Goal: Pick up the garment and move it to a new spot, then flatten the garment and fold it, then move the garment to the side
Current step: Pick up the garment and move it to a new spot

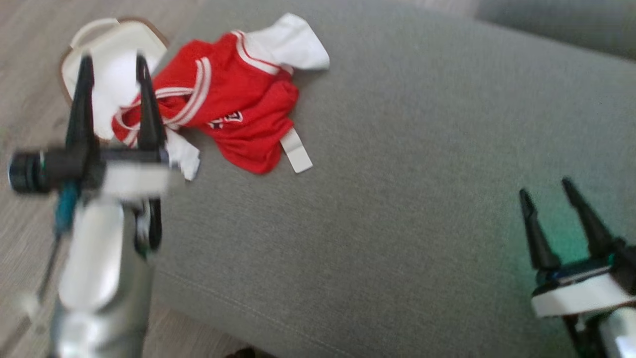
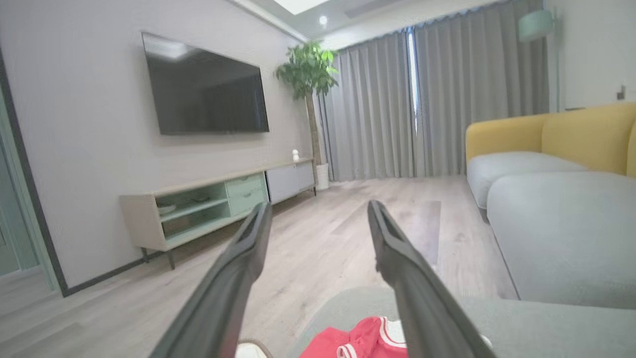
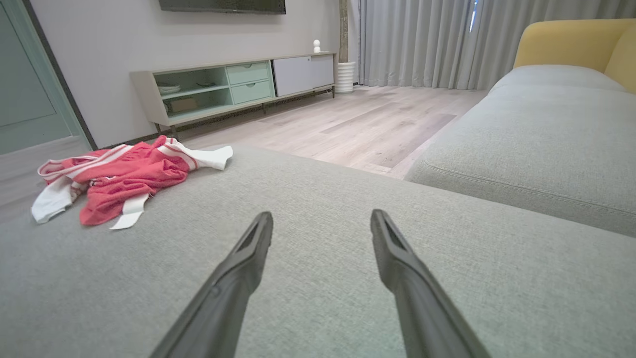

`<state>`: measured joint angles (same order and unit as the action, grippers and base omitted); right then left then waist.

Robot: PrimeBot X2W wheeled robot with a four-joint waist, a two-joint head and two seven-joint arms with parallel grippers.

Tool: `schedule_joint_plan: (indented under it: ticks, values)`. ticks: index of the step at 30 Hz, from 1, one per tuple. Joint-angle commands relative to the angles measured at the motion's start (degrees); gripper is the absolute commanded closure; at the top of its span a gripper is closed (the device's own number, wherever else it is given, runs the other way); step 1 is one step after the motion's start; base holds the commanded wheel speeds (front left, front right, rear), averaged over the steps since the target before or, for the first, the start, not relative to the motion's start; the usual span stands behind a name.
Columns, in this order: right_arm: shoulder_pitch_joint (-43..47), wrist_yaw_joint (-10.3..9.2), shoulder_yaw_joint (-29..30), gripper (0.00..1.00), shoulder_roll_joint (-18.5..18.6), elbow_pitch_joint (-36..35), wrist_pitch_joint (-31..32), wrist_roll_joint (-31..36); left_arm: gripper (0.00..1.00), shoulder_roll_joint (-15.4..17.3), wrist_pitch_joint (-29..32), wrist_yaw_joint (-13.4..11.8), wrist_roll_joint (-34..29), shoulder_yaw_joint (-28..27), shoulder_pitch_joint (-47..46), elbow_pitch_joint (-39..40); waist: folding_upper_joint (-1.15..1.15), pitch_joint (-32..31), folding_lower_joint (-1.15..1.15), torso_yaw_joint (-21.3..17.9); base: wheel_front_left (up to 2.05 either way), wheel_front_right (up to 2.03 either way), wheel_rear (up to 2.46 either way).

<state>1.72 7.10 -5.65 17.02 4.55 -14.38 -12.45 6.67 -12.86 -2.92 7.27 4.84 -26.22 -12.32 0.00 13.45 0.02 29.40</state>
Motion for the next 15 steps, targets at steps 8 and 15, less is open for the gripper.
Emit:
schedule_joint_plan:
  ticks: [8,15]
  values:
    - [-4.44,0.39,-1.25,0.00,7.93,-4.31,-0.62,-0.41,0.00,3.42,12.97,2.01,5.42,-5.05,-22.12,-22.60,0.00,11.27,-0.02,-6.05,0.00,0.00,0.00]
    - [-6.34,0.39,-1.81,0.00,9.58,-5.47,-0.62,-1.11,0.00,6.15,20.62,3.03,9.79,-8.17,-30.53,-40.61,0.00,14.76,-0.02,-9.69,0.00,0.00,0.00]
